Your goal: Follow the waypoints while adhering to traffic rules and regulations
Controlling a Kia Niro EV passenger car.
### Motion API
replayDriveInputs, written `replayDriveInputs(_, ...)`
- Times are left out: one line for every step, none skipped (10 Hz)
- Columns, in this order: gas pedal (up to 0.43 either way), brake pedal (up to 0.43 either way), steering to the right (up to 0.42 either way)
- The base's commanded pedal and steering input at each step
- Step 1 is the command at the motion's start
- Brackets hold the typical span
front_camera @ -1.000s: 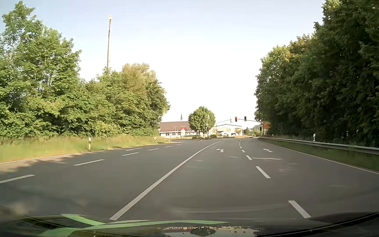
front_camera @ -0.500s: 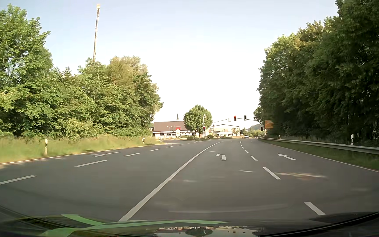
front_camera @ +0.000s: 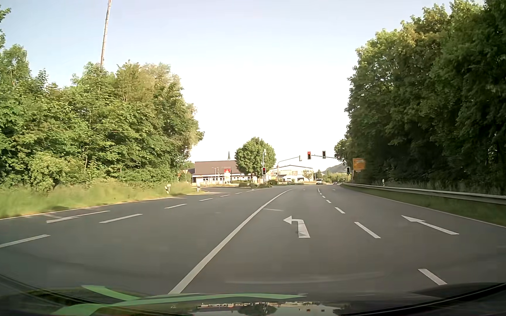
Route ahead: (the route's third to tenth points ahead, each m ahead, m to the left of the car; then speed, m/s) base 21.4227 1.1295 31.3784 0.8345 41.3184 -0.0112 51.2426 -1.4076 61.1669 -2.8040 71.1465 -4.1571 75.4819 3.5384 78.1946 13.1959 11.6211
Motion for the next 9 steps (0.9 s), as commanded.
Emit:
replayDriveInputs(0.0, 0.122, 0.017)
replayDriveInputs(0.0, 0.134, 0.018)
replayDriveInputs(0.0, 0.134, 0.019)
replayDriveInputs(0.0, 0.134, 0.019)
replayDriveInputs(0.0, 0.128, 0.019)
replayDriveInputs(0.0, 0.11, 0.019)
replayDriveInputs(0.0, 0.091, 0.019)
replayDriveInputs(0.0, 0.085, 0.019)
replayDriveInputs(0.0, 0.085, 0.019)
